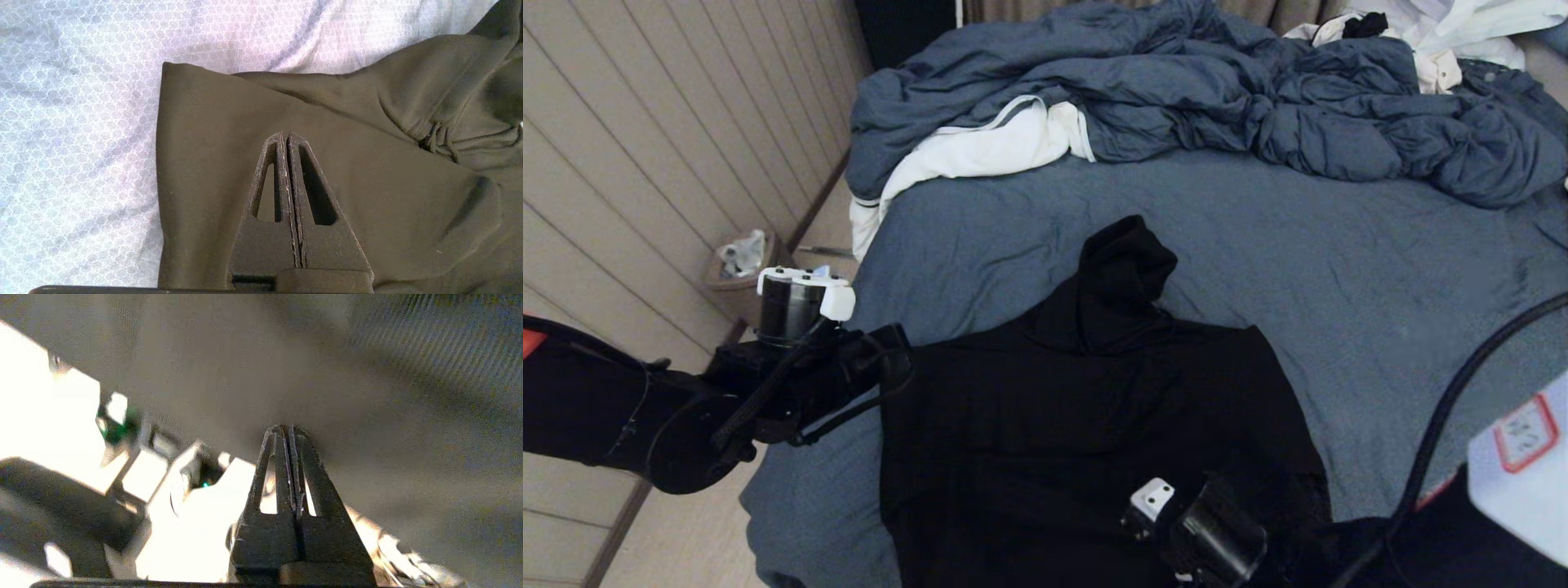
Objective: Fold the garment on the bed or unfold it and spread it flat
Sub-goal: Unfold the black sweatshirt
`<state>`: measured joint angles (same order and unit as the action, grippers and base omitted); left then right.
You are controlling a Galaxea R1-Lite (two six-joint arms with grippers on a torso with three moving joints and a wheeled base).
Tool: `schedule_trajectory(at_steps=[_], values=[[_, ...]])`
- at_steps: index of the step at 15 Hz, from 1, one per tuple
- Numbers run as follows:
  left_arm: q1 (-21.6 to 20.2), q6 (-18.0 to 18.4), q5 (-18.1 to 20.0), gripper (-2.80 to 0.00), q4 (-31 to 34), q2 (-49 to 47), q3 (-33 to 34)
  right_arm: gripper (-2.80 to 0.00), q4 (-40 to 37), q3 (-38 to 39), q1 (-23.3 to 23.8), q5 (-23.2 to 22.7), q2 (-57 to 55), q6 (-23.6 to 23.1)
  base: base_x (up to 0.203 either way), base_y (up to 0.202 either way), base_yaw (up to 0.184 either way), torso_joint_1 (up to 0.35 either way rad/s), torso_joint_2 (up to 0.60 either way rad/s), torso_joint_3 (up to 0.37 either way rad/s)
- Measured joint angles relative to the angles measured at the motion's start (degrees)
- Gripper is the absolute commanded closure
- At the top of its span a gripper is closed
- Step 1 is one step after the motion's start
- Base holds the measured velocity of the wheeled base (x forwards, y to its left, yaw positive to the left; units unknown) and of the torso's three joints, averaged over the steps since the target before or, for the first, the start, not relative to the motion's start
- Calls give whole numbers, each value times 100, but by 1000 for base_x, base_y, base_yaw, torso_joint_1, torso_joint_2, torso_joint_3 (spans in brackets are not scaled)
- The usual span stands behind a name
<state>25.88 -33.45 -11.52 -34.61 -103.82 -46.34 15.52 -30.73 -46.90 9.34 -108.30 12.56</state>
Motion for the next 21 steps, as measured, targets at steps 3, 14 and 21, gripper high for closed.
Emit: schedule_trajectory(at_steps=[3,14,21], values=[[-4,0,4,0,2,24,11,0,-4,542,-259,5,537,34,0,0,0,0,0,0],[514,10,640,0,1013,-516,-831,0,-41,-1626,1491,82,33,-45,0,0,0,0,0,0],[1071,0,592,0,1013,-1469,-1360,0,-59,-2153,1472,80,-744,-107,0,0,0,0,0,0]])
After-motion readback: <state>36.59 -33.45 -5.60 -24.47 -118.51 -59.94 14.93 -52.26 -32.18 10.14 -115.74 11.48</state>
